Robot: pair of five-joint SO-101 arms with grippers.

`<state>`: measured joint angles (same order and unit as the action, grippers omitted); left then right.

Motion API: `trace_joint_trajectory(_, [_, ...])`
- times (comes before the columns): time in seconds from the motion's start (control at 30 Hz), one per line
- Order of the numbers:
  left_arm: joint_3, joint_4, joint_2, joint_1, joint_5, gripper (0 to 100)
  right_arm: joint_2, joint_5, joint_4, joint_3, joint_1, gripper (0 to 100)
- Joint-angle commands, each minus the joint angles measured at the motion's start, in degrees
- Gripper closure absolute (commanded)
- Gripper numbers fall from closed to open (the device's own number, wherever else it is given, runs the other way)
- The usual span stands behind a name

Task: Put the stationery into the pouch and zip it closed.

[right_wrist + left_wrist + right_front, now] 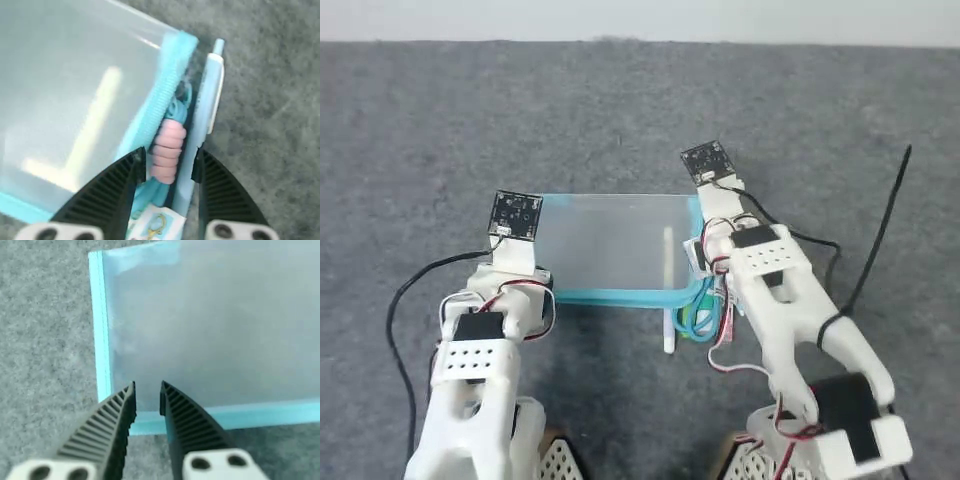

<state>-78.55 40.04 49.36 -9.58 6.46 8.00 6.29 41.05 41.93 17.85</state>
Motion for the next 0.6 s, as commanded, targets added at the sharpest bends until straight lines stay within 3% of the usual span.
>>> trace_joint_trajectory(0.0, [0.57, -1.58, 0.00, 0.35, -0.62, 92, -1.27, -0.09, -0.75, -2.90, -1.36, 83.1])
trace_joint_trajectory(0.23, [-0.22, -1.76, 0.00, 0.53, -0.62, 92, -2.51, -0.09, -0.57, -3.87, -3.03, 83.5])
trace_joint_trajectory(0.4, [-0.13, -1.76, 0.00, 0.53, -0.62, 92, -4.18, -0.09, -0.57, -5.63, -3.47, 99.8])
trace_joint_trajectory(0.57, [0.66, -1.49, 0.00, 0.62, 0.00, 92, -3.38, -0.09, 0.48, -8.00, -5.23, 99.1])
